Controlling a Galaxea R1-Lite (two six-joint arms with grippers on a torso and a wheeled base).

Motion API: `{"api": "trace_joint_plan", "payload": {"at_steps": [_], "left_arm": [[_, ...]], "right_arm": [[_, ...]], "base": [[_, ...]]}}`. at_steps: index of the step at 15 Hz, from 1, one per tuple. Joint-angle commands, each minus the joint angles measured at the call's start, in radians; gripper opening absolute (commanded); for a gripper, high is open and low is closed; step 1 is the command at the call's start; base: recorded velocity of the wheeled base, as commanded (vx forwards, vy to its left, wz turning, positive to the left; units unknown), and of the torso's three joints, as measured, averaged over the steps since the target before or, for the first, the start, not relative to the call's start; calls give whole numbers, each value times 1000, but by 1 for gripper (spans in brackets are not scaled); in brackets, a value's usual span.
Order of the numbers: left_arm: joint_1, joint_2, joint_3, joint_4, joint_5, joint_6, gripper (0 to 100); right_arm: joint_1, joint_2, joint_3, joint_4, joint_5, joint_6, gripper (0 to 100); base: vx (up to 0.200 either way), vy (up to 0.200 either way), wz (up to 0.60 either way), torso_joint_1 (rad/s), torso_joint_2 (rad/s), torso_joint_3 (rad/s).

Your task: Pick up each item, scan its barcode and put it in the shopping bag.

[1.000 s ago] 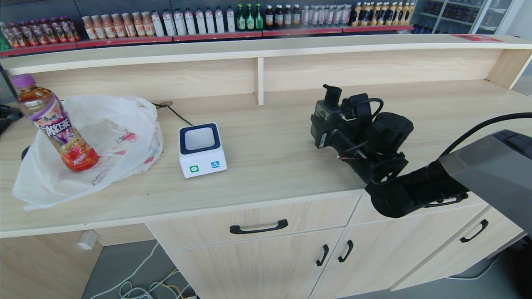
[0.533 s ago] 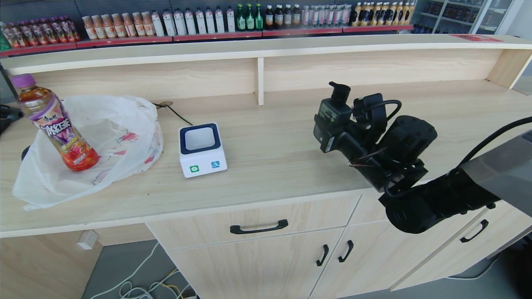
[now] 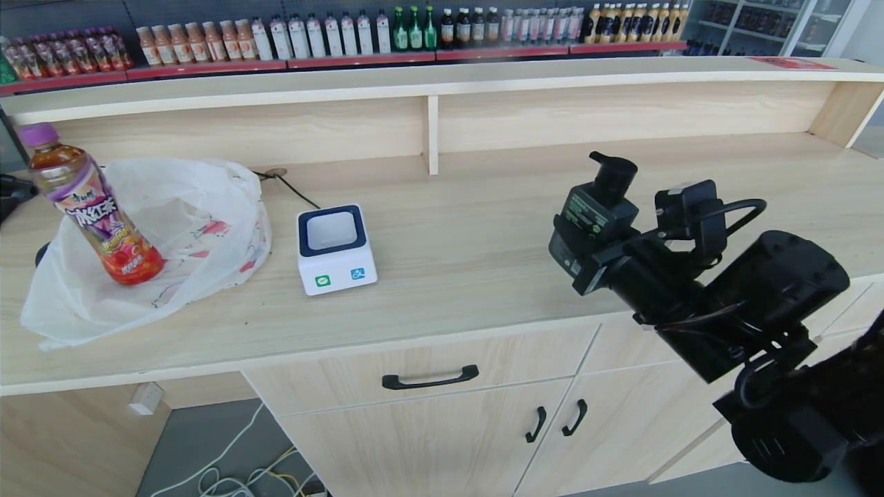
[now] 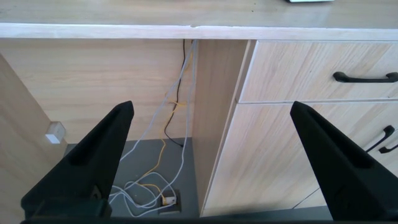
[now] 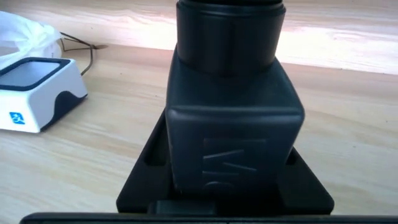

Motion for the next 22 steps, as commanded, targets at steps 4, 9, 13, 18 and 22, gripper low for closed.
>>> {"api": "trace_joint_plan", "payload": {"at_steps": [4,9,13,18,22], "left_arm": [[0,0,0,0,0,0,100],[0,0,0,0,0,0,100],[0,0,0,0,0,0,100],[0,0,0,0,0,0,100],[0,0,0,0,0,0,100]], "right_arm": [[83,-256,266,-2,0,3,0],[168,-340,404,-2,0,137,0],[210,-343,397,-2,0,354,0],[230,-310,394,-2,0,384,0],[238,-247,299,-2,0,387,0]], "base": [[0,0,0,0,0,0],[0,0,0,0,0,0],[0,0,0,0,0,0],[0,0,0,0,0,0],[0,0,0,0,0,0]]}}
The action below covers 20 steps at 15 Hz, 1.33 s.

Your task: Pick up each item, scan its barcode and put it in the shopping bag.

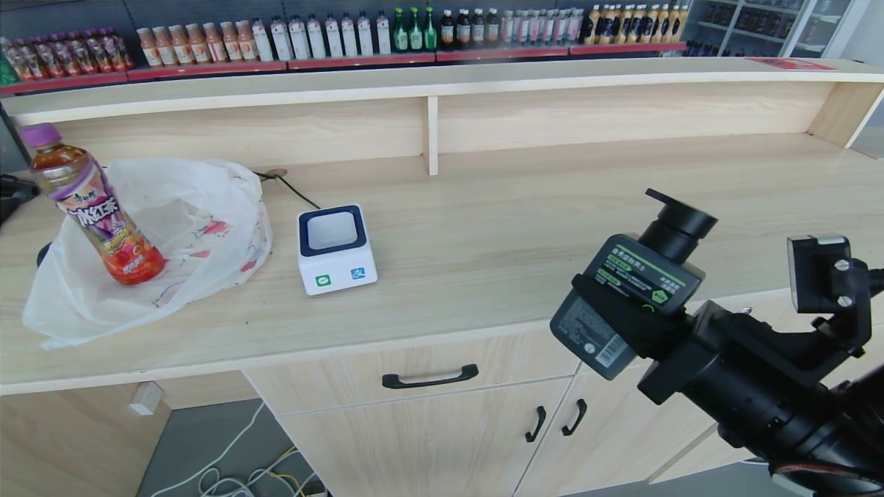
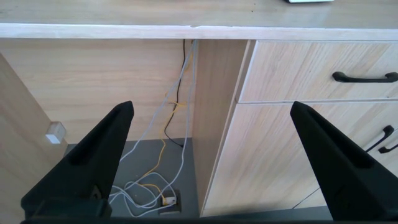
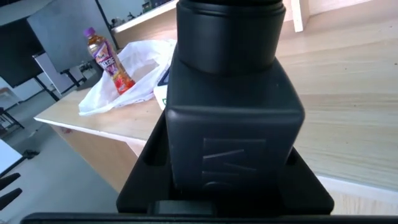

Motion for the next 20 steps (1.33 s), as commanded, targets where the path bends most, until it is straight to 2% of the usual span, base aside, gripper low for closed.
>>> {"api": "trace_joint_plan", "payload": {"at_steps": [1,8,9,10,12,15,20], "left_arm": [[0,0,0,0,0,-2,100],[0,0,0,0,0,0,100],[0,0,0,0,0,0,100],[0,0,0,0,0,0,100],[-1,0,0,0,-1,20,100],[0,0,0,0,0,11,100],[0,0,0,0,0,9,100]], "right_arm": [[24,47,-35,-1,0,5,0],[50,46,-69,-1,0,77,0],[59,42,-69,-1,0,75,0],[106,26,-68,-1,0,80,0],[116,24,-71,-1,0,100,0],[114,26,-83,-1,0,192,0],[116,30,-86,-1,13,224,0]], "base": [[0,0,0,0,0,0],[0,0,0,0,0,0],[0,0,0,0,0,0],[0,0,0,0,0,0],[0,0,0,0,0,0],[0,0,0,0,0,0],[0,0,0,0,0,0]]}}
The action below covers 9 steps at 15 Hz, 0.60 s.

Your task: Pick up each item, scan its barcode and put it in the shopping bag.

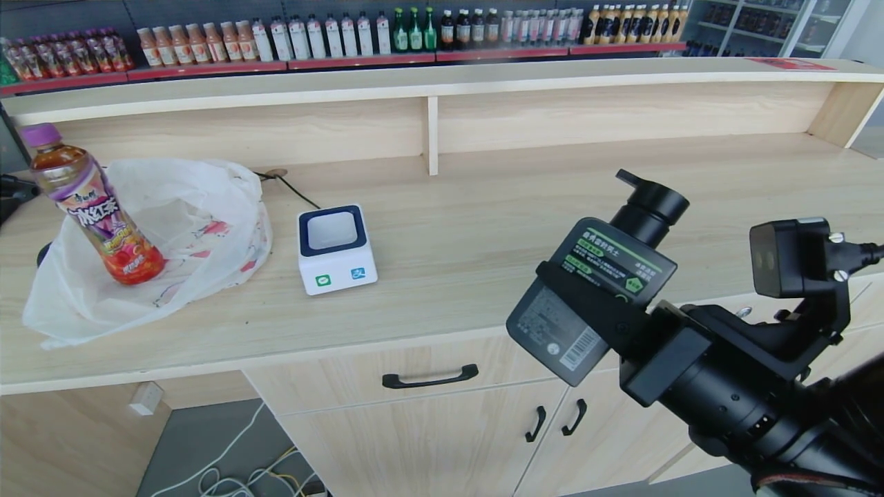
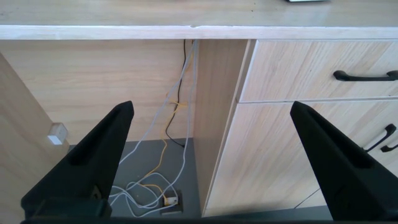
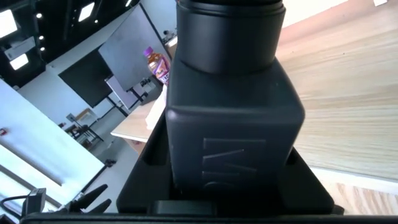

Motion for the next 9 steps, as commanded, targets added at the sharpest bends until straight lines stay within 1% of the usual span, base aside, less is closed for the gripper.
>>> {"api": "trace_joint_plan", "payload": {"at_steps": [1,4,9], "left_arm": [[1,0,0,0,0,0,100],[1,0,0,0,0,0,100],[1,0,0,0,0,0,100]], "right_arm": [[1,6,1,-1,6,-1,0],[1,7,-15,-1,8,-2,0],[-13,7,-1,-1,8,-8,0]], "base": [[0,0,0,0,0,0],[0,0,0,0,0,0],[0,0,0,0,0,0]]}}
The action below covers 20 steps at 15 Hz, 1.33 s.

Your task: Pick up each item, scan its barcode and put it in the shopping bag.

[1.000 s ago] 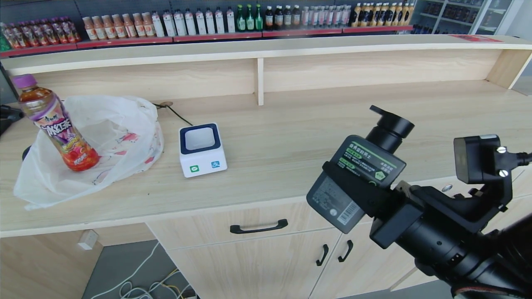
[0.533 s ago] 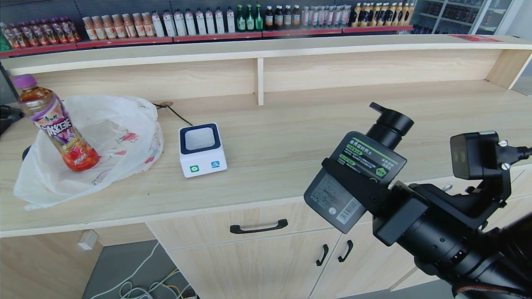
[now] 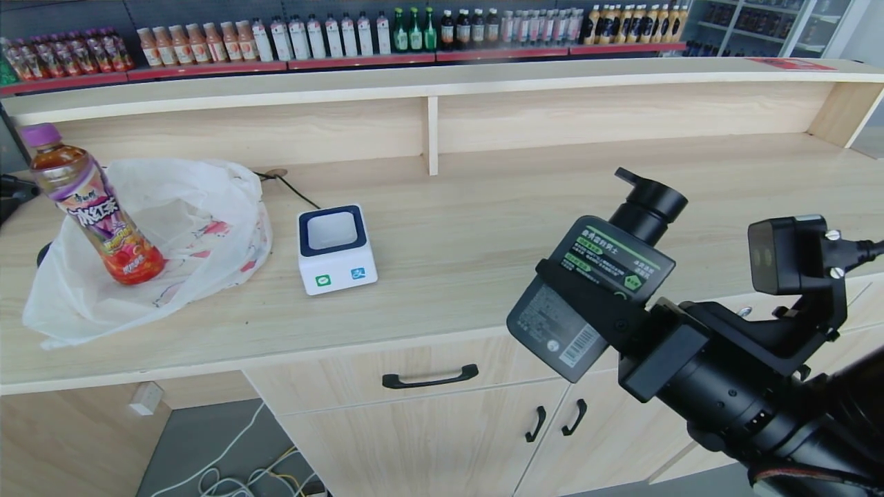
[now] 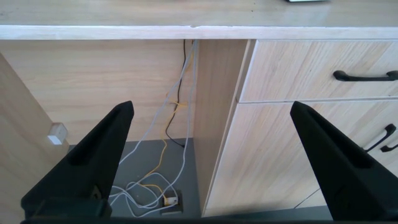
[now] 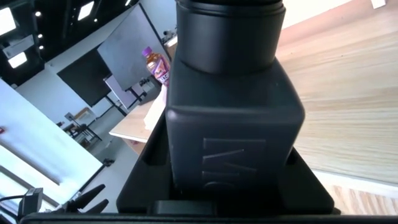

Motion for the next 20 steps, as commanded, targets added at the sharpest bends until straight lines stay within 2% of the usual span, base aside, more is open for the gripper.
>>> {"api": "trace_joint_plan", "payload": {"at_steps": [1,4,6,10,16,20], "left_arm": [[0,0,0,0,0,0,100],[0,0,0,0,0,-1,100],[0,0,0,0,0,-1,100],[0,0,0,0,0,-1,100],[0,0,0,0,0,-1,100],[0,0,0,0,0,0,100]], "right_arm": [[-2,5,14,-1,0,-3,0],[-1,5,20,-1,2,-29,0],[-1,37,69,-1,0,-76,0],[-50,94,28,-1,0,-265,0],[-173,59,92,-1,-33,-647,0],[-188,56,94,-1,-66,-684,0]], "base": [[0,0,0,0,0,0],[0,0,0,0,0,0],[0,0,0,0,0,0],[0,0,0,0,0,0],[0,0,0,0,0,0],[0,0,0,0,0,0]]}}
